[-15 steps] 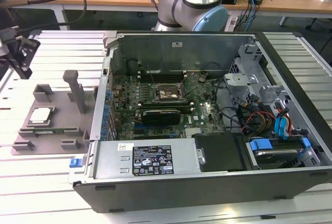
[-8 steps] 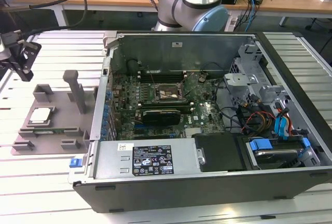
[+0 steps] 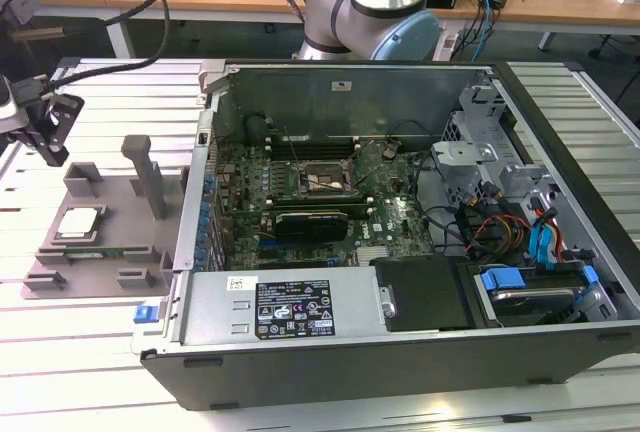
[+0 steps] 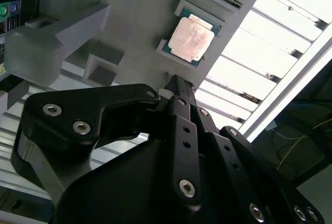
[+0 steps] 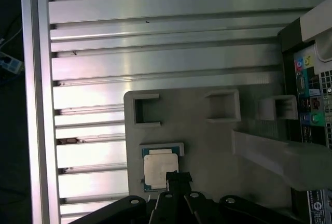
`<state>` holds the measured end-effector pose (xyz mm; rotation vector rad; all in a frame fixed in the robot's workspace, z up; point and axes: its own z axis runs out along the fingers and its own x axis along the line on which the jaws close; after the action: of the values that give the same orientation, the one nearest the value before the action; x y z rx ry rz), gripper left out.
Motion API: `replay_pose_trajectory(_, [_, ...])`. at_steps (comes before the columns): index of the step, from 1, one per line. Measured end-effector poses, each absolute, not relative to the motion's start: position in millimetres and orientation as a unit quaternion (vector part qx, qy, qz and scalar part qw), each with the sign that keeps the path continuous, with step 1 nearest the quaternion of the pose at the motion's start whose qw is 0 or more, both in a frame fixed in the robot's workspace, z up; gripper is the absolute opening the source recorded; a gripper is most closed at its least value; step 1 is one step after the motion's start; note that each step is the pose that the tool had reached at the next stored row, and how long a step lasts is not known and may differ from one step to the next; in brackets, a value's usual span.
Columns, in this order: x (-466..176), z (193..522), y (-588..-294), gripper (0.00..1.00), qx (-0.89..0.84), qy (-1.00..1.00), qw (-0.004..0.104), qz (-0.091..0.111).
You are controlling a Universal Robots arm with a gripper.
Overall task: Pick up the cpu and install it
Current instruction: 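Pick up the cpu and move it towards the insertion slot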
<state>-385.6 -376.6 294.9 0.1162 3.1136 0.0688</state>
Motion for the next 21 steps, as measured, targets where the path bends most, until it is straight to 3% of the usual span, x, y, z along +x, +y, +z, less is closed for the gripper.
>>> replay_pose_trajectory(21, [-397.3,237.8,-394.3,0.11,0.035,0.999,0.012,0.024])
